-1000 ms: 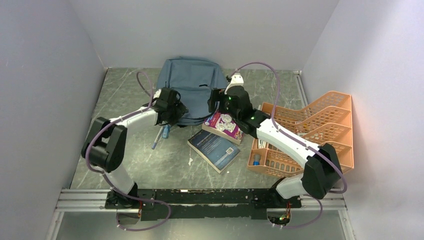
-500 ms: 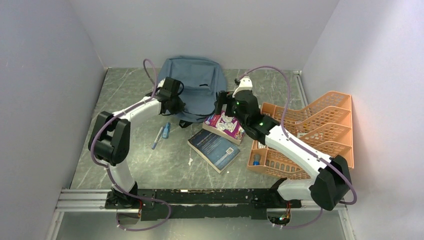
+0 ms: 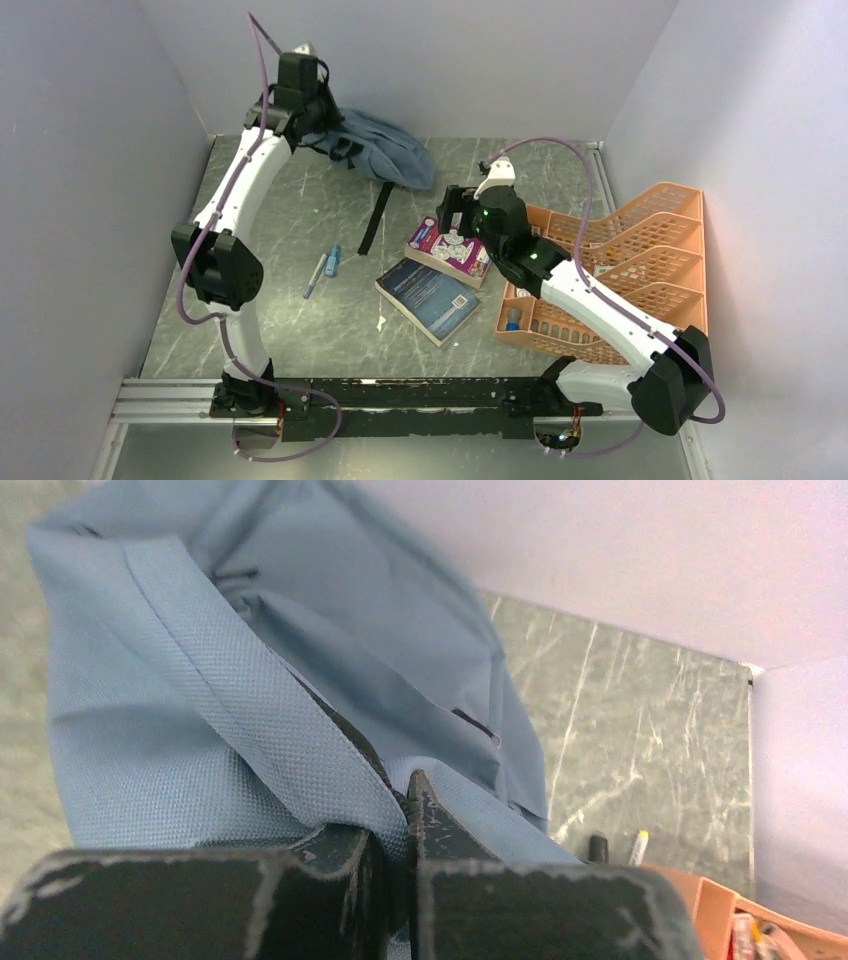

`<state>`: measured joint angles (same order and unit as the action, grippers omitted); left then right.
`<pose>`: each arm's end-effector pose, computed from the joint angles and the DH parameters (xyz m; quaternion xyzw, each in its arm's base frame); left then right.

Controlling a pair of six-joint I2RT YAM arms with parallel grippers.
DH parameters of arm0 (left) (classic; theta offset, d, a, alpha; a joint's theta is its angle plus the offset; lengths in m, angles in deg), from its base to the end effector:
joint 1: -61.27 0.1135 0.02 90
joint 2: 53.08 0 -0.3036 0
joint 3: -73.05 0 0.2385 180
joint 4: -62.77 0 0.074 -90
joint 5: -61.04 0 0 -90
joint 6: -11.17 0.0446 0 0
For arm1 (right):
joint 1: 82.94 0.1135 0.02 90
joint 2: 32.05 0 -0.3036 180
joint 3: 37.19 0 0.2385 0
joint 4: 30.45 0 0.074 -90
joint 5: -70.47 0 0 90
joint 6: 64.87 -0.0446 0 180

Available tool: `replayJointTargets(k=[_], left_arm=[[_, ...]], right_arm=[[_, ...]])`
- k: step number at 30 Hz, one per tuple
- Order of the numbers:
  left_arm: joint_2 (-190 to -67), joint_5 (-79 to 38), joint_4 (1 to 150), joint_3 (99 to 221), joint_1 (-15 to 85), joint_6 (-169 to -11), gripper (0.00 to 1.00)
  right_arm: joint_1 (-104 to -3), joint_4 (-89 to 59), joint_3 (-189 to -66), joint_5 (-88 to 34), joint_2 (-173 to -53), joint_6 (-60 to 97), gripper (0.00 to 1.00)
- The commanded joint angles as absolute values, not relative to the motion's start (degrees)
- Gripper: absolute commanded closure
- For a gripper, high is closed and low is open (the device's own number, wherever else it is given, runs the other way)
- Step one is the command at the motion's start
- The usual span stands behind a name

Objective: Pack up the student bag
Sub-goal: Unzip the student bag at the center of the board.

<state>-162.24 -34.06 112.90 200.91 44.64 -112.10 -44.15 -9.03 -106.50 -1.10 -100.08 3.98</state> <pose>0.4291 -0.1240 0.4150 -0.1476 0.8590 -0.1710 0.4594 0.2069 0.1482 0.3603 -0.0335 0.8138 0.1686 0.5552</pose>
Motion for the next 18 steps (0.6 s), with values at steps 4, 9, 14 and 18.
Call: replayJointTargets(k=[4, 9, 14, 18], left_arm=[[-166.1, -34.9, 122.1, 215.6, 46.6, -90.2, 0.95], [-161.3, -31.9, 119.6, 210.4, 47.9, -82.4, 0.95], [-160.9, -30.4, 121.8, 211.6, 48.7, -79.5, 0.95], [-159.1, -33.5, 121.6, 209.1, 48.9, -79.8, 0.95]], right_arm=[[-44.4, -8.1, -104.6, -2.0, -98.1, 3.5, 0.10], [-44.4, -7.8, -105.0, -4.1, -99.1, 3.3, 0.10], [-44.4, -11.3, -104.3, -8.0, -101.5, 4.7, 0.09], [-44.5, -14.5, -107.4, -7.6, -107.7, 3.8, 0.09]])
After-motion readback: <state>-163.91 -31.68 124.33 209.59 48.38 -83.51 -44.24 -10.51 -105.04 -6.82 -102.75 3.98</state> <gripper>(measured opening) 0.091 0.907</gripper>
